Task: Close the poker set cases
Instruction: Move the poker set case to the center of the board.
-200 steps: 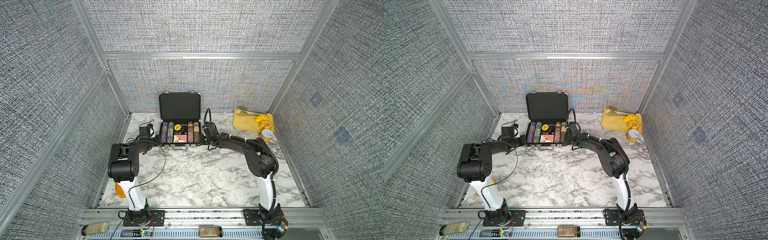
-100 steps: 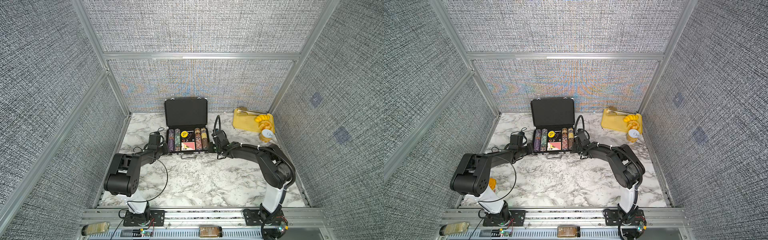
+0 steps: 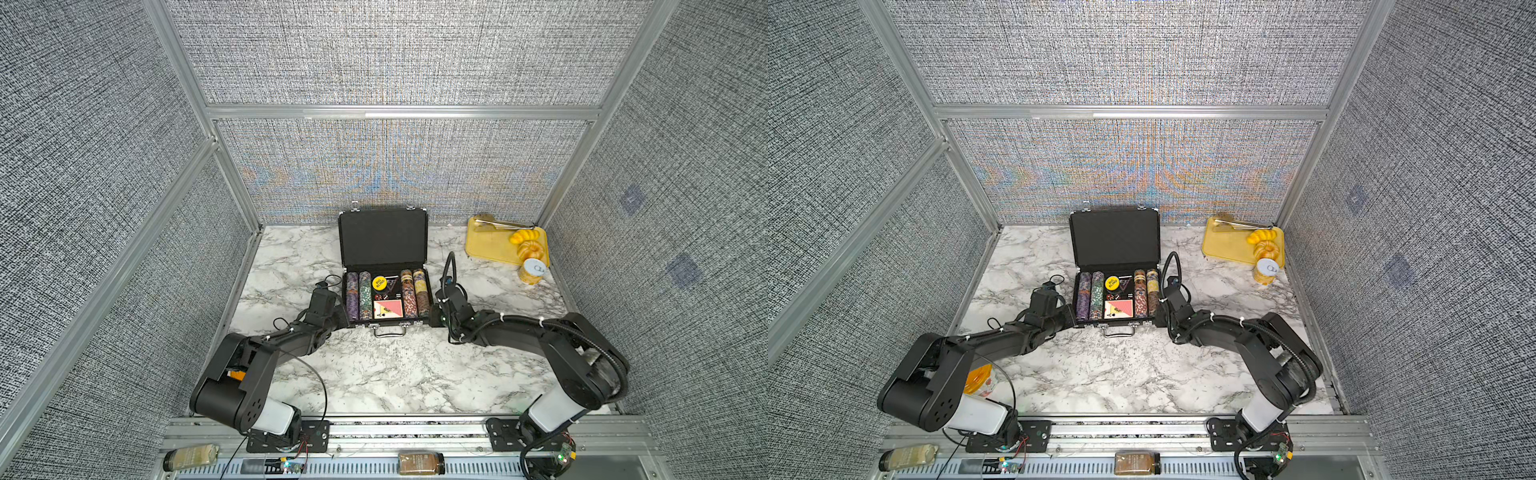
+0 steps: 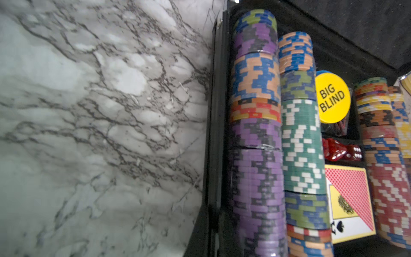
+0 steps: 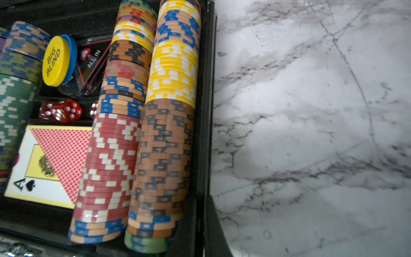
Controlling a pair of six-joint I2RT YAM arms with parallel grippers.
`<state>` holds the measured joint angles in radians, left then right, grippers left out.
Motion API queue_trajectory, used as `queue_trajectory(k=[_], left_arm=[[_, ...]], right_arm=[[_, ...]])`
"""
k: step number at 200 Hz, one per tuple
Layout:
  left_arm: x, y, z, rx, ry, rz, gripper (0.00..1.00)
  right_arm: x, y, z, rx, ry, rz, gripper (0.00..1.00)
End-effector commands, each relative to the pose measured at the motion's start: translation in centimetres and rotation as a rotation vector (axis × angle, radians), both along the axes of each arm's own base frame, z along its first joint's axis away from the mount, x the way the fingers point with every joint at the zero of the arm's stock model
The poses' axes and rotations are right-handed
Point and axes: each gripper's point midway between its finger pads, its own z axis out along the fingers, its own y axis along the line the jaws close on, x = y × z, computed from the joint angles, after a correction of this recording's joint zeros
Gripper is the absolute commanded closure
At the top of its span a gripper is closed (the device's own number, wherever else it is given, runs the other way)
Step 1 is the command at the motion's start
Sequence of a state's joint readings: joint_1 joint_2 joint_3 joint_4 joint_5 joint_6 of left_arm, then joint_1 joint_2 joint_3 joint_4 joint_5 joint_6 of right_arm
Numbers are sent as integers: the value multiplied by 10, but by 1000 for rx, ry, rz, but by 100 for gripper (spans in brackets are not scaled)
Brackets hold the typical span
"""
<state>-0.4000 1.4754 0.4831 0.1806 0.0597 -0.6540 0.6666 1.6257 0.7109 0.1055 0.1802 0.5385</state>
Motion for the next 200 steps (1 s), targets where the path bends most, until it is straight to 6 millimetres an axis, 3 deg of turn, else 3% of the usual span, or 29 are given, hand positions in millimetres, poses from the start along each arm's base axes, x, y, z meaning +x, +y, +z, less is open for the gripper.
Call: queue_trajectory(k=[1, 38, 70, 101, 149, 200], left_arm=[[-205, 6, -47, -63, 903, -25, 100], [-231, 5, -45, -48, 929, -1, 100], [-259, 15, -44, -23, 959, 27, 100], [-274, 26, -41, -28, 961, 63, 100], [-271, 24, -40, -30, 942, 59, 100], [-259, 24, -35, 10, 909, 40, 100]], right_arm=[[-184, -38, -65, -109, 781, 135, 100], [-216, -53, -59, -118, 823, 123, 100], [-242, -65, -55, -113, 859, 111, 100], [-264, -71, -53, -99, 891, 96, 100], [-290, -67, -53, -75, 926, 76, 100], [-287, -66, -45, -96, 917, 77, 100]])
